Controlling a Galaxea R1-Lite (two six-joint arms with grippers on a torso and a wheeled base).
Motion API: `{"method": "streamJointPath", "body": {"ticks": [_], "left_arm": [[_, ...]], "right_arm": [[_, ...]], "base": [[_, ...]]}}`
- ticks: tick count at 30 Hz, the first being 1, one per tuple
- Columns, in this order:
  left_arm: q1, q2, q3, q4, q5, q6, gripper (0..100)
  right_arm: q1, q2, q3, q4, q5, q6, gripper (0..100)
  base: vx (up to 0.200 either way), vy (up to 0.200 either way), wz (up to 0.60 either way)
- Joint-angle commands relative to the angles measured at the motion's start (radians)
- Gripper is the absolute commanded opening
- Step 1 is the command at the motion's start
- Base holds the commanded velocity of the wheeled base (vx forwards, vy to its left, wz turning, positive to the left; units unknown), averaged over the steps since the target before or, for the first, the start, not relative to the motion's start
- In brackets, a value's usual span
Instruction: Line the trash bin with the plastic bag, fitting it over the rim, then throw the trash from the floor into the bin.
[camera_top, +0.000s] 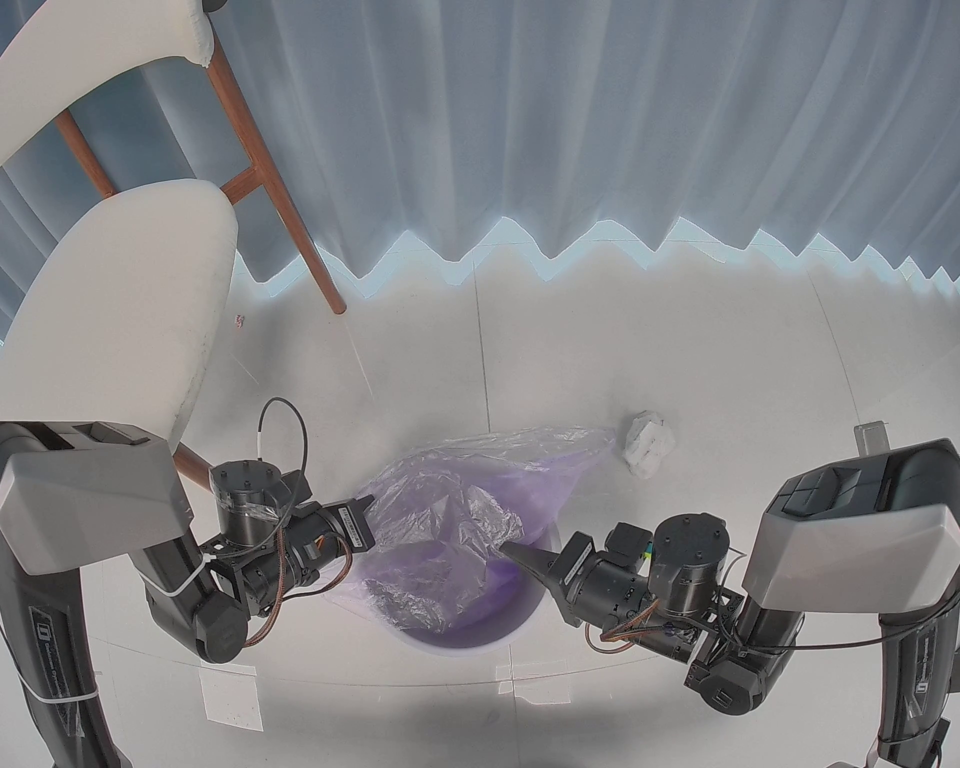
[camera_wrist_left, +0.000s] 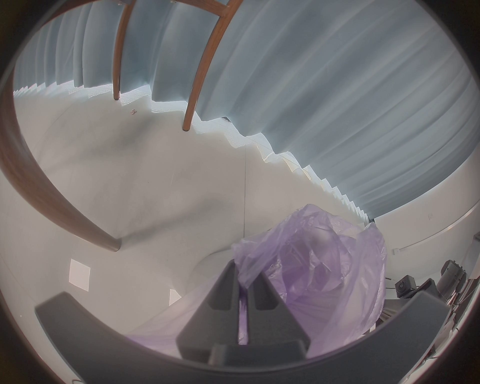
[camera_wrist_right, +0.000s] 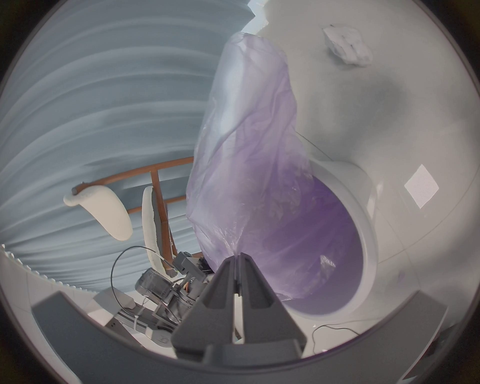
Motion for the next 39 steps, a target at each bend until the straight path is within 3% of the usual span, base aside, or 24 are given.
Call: {"method": "streamJointPath", "body": {"ticks": [1, 10, 14, 19, 23, 24, 28, 30, 39], "left_arm": [[0.004, 0.006, 0.001, 0.0, 0.0, 0.0, 0], [0.018, 0.009, -0.005, 0.003, -0.001, 0.0, 0], [0.026, 0.029, -0.007, 0.001, -0.003, 0.001, 0], [0.03, 0.043, -0.01, 0.003, -0.003, 0.001, 0], [0.049, 0.052, -0.015, 0.003, -0.001, 0.009, 0], [0.056, 0.055, -0.015, 0.004, -0.001, 0.024, 0], [0.067, 0.068, -0.013, 0.003, 0.0, 0.051, 0], [0.069, 0.068, -0.01, 0.004, 0.0, 0.054, 0], [0.056, 0.055, 0.007, 0.0, -0.001, 0.054, 0]], "right_arm": [[0.001, 0.003, 0.025, -0.016, -0.004, -0.052, 0], [0.001, -0.011, 0.224, -0.016, -0.001, -0.285, 0], [0.0, -0.003, 0.325, -0.016, 0.001, -0.445, 0], [0.024, -0.02, 0.413, -0.017, 0.001, -0.486, 0], [0.098, -0.031, 0.502, -0.017, -0.013, -0.535, 0], [0.151, -0.037, 0.52, -0.017, -0.048, -0.556, 0], [0.216, -0.054, 0.525, -0.017, -0.099, -0.556, 0], [0.22, -0.054, 0.522, -0.016, -0.131, -0.556, 0], [0.201, -0.051, 0.497, -0.016, -0.134, -0.546, 0]], "base": [[0.0, 0.0, 0.0], [0.0, 0.0, 0.0], [0.0, 0.0, 0.0], [0.0, 0.0, 0.0], [0.0, 0.0, 0.0], [0.0, 0.0, 0.0], [0.0, 0.0, 0.0], [0.0, 0.0, 0.0], [0.0, 0.0, 0.0]]}}
